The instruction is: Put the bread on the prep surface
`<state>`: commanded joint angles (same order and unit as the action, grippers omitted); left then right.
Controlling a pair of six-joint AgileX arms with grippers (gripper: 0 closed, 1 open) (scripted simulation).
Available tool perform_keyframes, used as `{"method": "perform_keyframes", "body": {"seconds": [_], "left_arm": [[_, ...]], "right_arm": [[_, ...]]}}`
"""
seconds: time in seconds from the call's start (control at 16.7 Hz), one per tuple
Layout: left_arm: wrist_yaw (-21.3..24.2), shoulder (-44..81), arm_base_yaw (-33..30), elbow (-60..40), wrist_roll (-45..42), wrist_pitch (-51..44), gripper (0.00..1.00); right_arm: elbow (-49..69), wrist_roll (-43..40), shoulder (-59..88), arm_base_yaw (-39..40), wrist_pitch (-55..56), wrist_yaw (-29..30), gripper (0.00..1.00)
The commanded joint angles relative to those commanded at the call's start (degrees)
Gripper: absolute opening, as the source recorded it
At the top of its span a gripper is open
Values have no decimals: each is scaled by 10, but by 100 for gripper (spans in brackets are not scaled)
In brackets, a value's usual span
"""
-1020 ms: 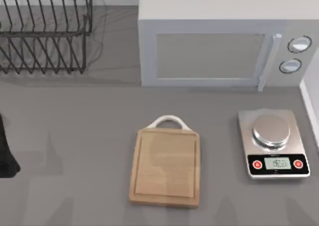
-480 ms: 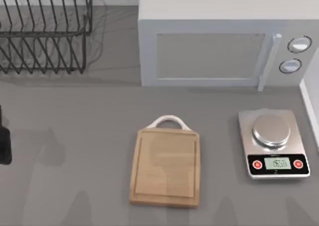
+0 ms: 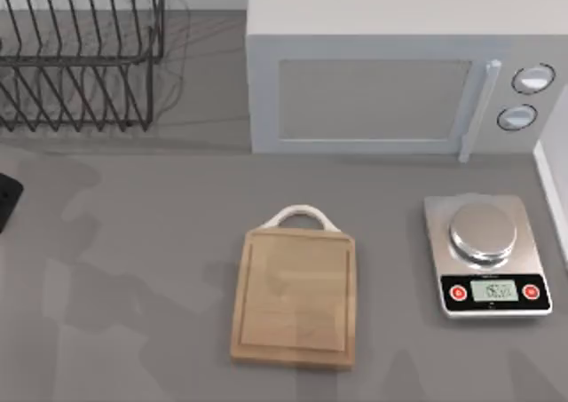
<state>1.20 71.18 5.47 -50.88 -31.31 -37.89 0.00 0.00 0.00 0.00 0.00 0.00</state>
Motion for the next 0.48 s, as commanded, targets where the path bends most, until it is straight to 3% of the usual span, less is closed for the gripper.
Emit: {"method": "perform_keyframes", "body": {"seconds": [0.48], "left_arm": [[-13,362,53,-286,-155,-191,100]], "right_arm": [[0,0,0,0,0,0,100]]}}
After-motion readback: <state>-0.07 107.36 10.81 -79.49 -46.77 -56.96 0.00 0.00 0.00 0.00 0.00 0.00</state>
